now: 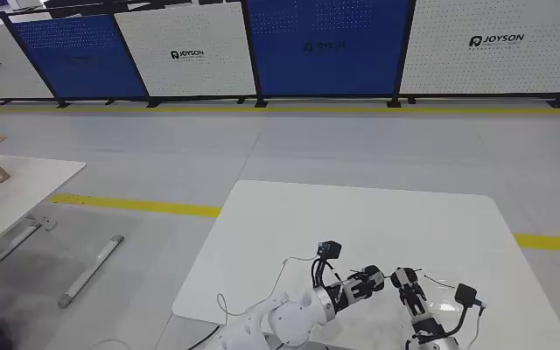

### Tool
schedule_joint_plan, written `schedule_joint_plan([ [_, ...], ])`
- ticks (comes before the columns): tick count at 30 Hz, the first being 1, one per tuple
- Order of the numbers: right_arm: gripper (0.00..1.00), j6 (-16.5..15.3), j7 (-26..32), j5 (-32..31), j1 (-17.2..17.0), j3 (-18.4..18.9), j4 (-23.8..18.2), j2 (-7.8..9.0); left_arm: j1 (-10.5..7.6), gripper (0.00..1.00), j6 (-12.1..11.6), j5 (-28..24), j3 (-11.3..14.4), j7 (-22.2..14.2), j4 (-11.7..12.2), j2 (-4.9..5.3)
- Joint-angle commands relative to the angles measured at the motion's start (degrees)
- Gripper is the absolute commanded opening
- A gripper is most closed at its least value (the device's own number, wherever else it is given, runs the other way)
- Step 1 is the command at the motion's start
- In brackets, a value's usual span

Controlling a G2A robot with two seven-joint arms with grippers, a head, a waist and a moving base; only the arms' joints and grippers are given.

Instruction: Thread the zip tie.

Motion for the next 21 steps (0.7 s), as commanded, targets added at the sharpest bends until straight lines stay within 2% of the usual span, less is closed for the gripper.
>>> schedule_joint_plan([
  [1,0.0,0.0,0.2,-0.1,0.0,0.0,0.0,0.0,0.04,0.0,-0.1,0.0,0.0,0.0,0.0,-0.03],
  [12,0.0,-0.2,1.1,1.2,0.0,0.2,0.1,0.0,0.01,0.0,0.2,-0.2,-0.3,0.0,0.6,-0.28],
  [14,0.15,-0.2,1.3,1.3,0.0,0.3,0.2,0.0,0.01,0.0,0.3,-0.2,-0.3,-0.1,0.7,-0.33],
  [21,0.17,-0.4,1.2,1.5,0.0,0.5,0.5,0.01,-0.23,0.0,1.1,-0.9,-0.4,-0.2,1.2,-0.57],
])
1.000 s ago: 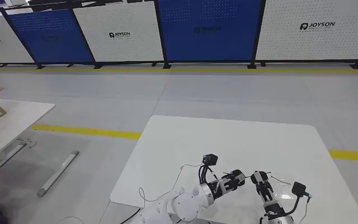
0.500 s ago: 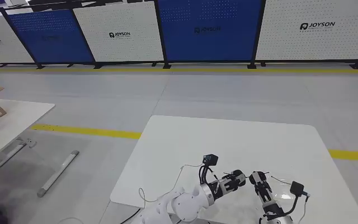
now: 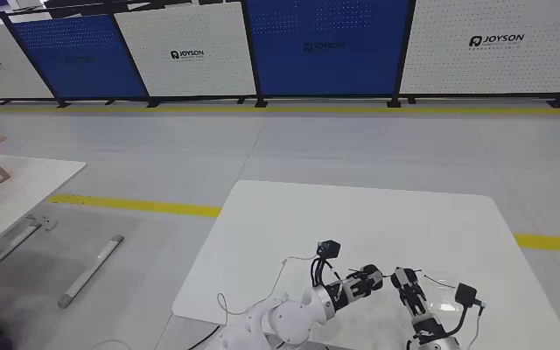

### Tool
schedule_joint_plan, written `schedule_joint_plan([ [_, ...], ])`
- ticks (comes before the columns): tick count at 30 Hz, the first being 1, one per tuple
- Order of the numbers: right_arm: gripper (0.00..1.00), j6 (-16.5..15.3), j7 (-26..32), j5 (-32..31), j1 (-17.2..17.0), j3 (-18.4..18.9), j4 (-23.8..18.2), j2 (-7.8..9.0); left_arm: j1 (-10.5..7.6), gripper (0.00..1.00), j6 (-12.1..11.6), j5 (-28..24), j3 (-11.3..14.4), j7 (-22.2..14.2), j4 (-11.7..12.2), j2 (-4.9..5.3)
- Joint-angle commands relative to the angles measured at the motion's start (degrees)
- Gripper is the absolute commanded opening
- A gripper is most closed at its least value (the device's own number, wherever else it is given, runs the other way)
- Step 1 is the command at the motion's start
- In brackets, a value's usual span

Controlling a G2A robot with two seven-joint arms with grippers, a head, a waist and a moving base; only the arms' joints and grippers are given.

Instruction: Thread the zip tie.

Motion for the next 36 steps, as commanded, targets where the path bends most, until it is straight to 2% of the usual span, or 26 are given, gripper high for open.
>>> schedule_joint_plan([
  [1,0.18,0.1,-0.3,-0.2,0.0,0.2,0.1,0.01,-0.09,0.0,0.7,-0.2,0.0,0.0,0.2,-0.09],
  [4,0.22,0.1,-1.1,-0.7,-0.1,0.1,0.2,-0.04,-0.23,0.0,2.0,-0.5,0.1,0.1,0.2,-0.26],
  [7,0.22,-0.5,-1.5,-0.7,-0.3,0.2,0.3,-0.05,-0.27,0.0,2.5,-0.7,0.1,0.3,0.2,-0.38],
  [10,0.15,-0.9,-1.7,-0.8,-0.5,0.4,0.4,-0.04,-0.24,0.0,2.7,-0.7,0.0,0.3,0.2,-0.45],
  [16,0.1,-1.3,-1.8,-1.0,-0.8,0.7,0.3,-0.02,-0.1,0.0,2.8,-0.7,-0.2,0.4,0.1,-0.55],
  [21,0.0,-1.4,-2.0,-1.3,-1.0,0.8,0.1,-0.02,-0.04,0.0,3.0,-0.7,-0.3,0.4,-0.1,-0.62],
  [36,0.0,-0.9,-1.8,-2.7,-1.1,0.3,-0.5,-0.06,0.67,0.0,2.5,-0.1,-0.7,-0.4,-1.4,-0.64],
])
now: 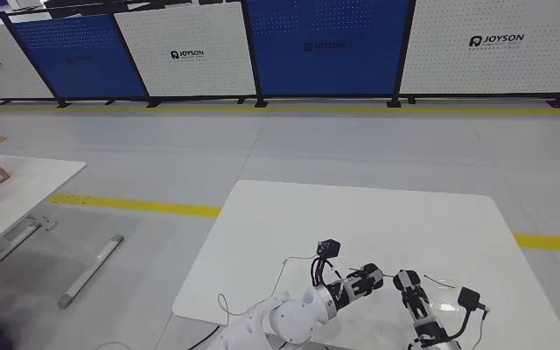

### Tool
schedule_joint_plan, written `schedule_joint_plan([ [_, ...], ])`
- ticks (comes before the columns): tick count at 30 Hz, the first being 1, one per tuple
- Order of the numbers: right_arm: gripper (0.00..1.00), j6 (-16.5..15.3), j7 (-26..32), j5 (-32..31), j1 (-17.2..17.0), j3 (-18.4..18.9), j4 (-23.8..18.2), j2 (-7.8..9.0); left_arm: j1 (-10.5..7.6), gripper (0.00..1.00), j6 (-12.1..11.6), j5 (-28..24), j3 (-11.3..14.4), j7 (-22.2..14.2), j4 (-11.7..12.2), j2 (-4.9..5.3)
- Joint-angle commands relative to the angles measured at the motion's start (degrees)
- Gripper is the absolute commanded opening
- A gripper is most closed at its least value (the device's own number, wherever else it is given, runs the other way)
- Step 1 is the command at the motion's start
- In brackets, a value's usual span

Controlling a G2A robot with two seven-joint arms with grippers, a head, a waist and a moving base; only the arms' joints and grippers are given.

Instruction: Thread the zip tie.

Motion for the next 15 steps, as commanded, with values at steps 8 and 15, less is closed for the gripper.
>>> schedule_joint_plan([
  [8,0.84,-0.2,1.2,1.8,0.4,0.0,0.3,-0.04,0.21,0.0,0.3,-0.3,-0.3,0.1,0.3,-0.1],
  [15,0.82,-0.4,0.7,1.7,0.2,0.1,0.2,-0.02,-0.46,0.0,1.4,-1.1,-0.2,0.3,1.7,-0.46],
])
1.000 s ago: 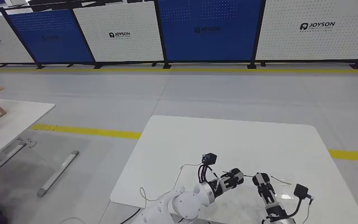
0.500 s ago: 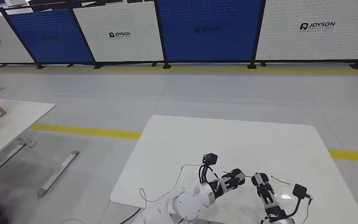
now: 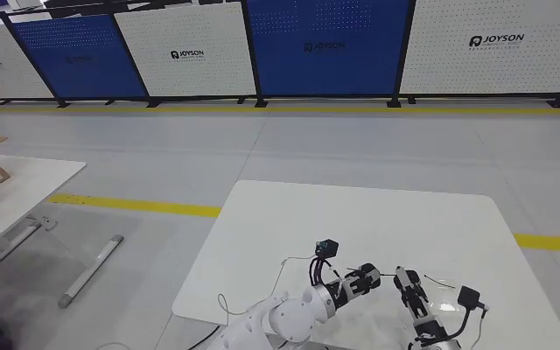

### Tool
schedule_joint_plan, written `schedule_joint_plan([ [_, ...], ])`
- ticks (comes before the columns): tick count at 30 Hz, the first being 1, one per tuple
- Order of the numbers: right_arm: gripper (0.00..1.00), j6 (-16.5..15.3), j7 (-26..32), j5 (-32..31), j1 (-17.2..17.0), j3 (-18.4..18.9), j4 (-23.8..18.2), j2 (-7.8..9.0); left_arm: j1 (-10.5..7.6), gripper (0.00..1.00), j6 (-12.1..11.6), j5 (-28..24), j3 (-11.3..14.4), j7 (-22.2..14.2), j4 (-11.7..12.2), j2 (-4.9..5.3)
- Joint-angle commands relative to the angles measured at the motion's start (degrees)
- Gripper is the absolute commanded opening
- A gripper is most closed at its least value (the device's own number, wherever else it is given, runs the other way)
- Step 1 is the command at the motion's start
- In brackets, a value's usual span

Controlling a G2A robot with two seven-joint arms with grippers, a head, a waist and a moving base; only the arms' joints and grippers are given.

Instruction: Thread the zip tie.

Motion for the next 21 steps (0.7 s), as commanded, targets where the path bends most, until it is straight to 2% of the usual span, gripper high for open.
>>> schedule_joint_plan([
  [1,0.8,0.0,-0.2,-0.2,-0.1,0.0,0.0,0.01,-0.19,0.0,0.2,-0.3,0.1,0.2,0.3,-0.12],
  [4,0.6,0.0,-0.6,-0.1,-0.3,0.0,-0.1,0.07,-0.39,0.0,0.3,-0.7,0.1,0.4,0.6,-0.27],
  [7,0.5,0.0,-0.6,0.3,-0.4,0.2,0.0,0.16,-0.51,0.0,0.4,-1.1,0.0,0.6,1.0,-0.4],
  [12,0.4,0.0,-0.8,0.6,-0.3,0.2,0.3,0.3,-0.61,0.0,0.3,-1.5,-0.1,0.9,1.3,-0.56],
  [15,0.2,0.0,-1.0,0.8,-0.3,0.2,0.2,0.39,-0.57,0.0,0.3,-1.6,-0.1,0.9,1.4,-0.62],
  [17,0.01,0.0,-1.2,0.9,-0.4,0.2,0.0,0.47,-0.54,0.0,0.2,-1.6,-0.2,0.9,1.4,-0.65],
  [21,0.0,0.0,-1.4,0.9,-0.5,0.2,-0.3,0.62,-0.43,0.0,0.0,-1.5,-0.3,0.9,1.4,-0.67],
])
